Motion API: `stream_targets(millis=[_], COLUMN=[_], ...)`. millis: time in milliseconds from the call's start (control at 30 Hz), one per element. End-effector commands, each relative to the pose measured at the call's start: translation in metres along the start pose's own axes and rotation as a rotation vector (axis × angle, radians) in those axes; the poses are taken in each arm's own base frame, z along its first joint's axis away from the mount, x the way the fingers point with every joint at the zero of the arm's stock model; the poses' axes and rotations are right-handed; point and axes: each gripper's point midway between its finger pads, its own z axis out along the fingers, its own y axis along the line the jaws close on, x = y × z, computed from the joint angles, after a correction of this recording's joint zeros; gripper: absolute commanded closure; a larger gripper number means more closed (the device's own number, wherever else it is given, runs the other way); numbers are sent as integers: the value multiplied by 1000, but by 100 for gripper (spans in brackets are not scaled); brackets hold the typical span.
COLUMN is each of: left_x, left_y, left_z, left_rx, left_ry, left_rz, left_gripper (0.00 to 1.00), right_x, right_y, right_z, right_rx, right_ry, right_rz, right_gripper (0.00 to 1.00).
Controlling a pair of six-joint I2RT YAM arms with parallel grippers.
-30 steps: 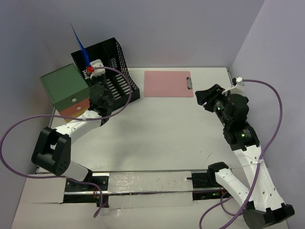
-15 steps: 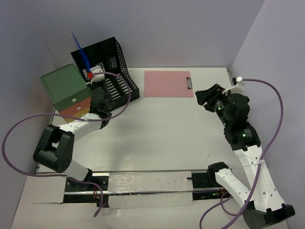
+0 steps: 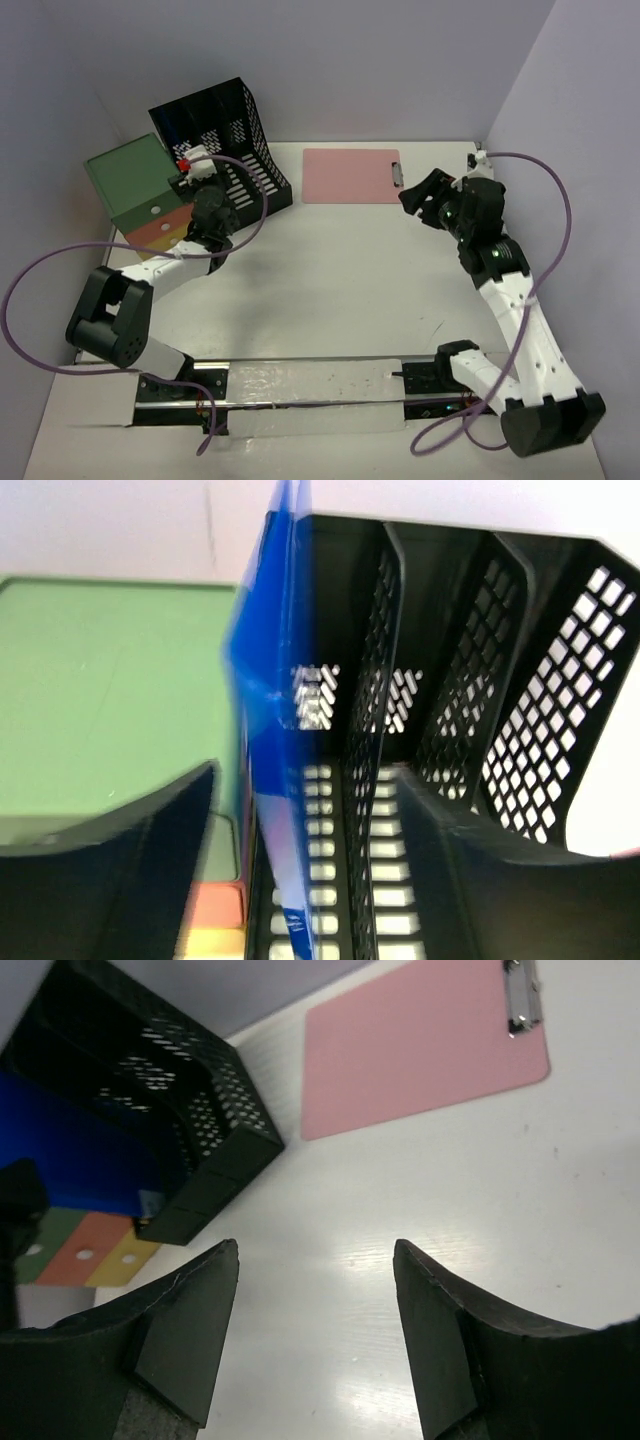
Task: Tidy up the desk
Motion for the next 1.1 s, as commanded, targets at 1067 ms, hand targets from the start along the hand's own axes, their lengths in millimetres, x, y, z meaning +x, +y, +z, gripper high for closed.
stream_targets(millis=[1067], left_x=[-80], left_y=[19], left_z=[-31], left_rx=[89], left_ry=[304], left_rz=[75], left_gripper=[1], right_x=[12], right_y=[-162], right_z=[293], right_rx=[442], right_ry=[482], right_rz=[-396], right_gripper=[57])
